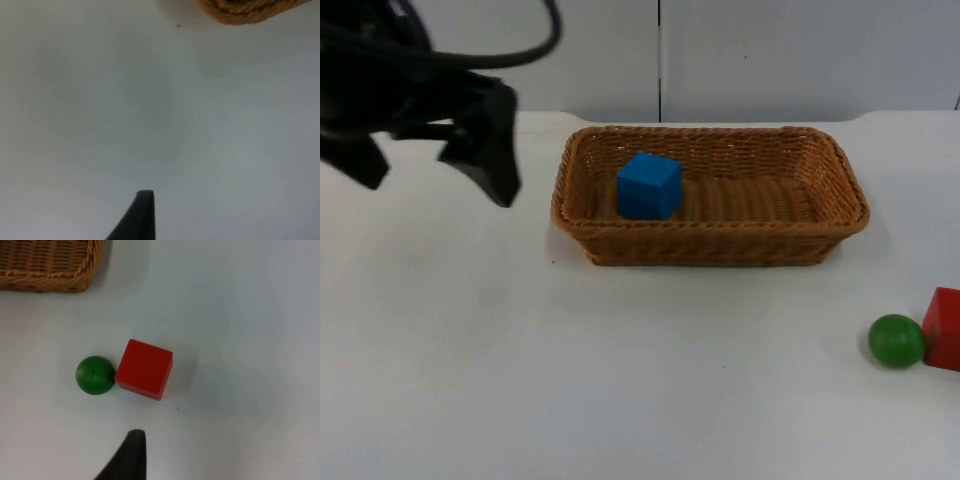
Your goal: Place all geometric objects except the red cube into the basket.
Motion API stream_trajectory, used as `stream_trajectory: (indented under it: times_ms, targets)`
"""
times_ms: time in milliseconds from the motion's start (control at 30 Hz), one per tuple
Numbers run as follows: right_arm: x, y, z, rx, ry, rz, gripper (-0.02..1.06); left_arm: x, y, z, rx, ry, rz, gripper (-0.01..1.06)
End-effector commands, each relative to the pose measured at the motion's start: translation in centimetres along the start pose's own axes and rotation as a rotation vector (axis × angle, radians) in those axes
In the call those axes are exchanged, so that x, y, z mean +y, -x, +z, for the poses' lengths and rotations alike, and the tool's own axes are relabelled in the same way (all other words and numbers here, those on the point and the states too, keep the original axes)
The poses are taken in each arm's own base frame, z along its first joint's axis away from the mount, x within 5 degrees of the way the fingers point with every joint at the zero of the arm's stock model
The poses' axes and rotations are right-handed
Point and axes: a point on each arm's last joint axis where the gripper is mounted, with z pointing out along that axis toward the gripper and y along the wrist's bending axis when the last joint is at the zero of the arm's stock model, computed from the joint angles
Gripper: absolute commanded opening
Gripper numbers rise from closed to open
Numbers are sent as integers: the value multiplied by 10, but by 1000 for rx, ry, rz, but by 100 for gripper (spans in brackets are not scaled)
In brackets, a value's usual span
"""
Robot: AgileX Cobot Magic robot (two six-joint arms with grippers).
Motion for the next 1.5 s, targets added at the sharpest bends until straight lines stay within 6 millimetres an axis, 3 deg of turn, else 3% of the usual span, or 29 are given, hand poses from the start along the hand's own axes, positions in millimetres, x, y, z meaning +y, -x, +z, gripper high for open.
stream_trajectory:
  times_ms: [0,200,500,767,1000,1300,1467]
  targets:
    - [0,2,-2,-14,2,10,105,12,-11,-7,-20,-6,-72,100]
    - [1,2,-2,-13,23,32,105,42,-61,-23,-65,8,-257,100]
    - [1,1,-2,-9,22,22,105,36,-110,-53,-174,39,-243,100]
    - [2,1,-2,-6,25,-11,105,33,-144,-53,-168,78,-219,100]
    - [2,1,-2,-7,33,-79,105,40,-155,-52,-104,163,-211,100]
    - [12,0,-2,-12,136,-346,105,41,-155,-52,-106,175,-224,100]
    - [13,20,-1,-29,144,-338,105,41,-155,-53,-108,176,-224,100]
